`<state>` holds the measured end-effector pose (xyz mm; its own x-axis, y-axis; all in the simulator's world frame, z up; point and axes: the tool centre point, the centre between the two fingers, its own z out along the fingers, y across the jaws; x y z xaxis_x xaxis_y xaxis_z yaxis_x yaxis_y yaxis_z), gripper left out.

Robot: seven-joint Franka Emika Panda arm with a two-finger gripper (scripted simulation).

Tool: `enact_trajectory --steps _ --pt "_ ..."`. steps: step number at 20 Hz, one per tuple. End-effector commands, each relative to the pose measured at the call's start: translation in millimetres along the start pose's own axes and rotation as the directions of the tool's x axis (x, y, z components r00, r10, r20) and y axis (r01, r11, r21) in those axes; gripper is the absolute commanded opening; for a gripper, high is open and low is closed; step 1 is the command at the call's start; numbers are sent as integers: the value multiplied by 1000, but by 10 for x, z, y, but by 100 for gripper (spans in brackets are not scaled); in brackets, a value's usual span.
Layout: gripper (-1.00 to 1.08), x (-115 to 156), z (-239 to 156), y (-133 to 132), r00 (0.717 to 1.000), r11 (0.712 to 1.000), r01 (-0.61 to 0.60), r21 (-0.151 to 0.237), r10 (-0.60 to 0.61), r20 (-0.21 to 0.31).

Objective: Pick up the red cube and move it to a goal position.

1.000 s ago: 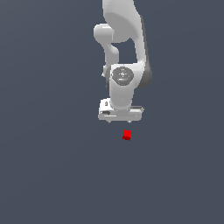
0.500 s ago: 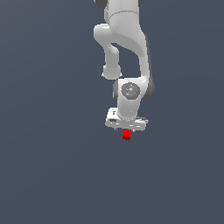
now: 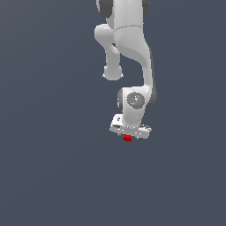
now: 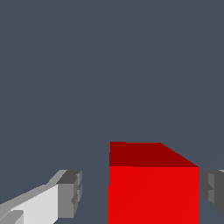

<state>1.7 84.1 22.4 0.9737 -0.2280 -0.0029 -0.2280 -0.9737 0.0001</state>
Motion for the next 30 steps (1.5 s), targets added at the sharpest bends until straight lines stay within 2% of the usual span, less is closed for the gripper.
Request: enact_trajectory --steps 1,2,3,18,24,30 --pt "100 16 24 -14 1000 1000 -7 0 7 -3" --pt "100 17 25 -14 1000 1000 -8 0 8 -3" --pt "-100 17 25 -14 1000 1000 -8 0 8 -3" --pt "-100 34 -56 17 1000 1000 -7 0 7 -3" --pt "-100 114 -368 150 1000 1000 -7 0 7 -3" --pt "-100 252 -894 375 1000 1000 -8 0 8 -2"
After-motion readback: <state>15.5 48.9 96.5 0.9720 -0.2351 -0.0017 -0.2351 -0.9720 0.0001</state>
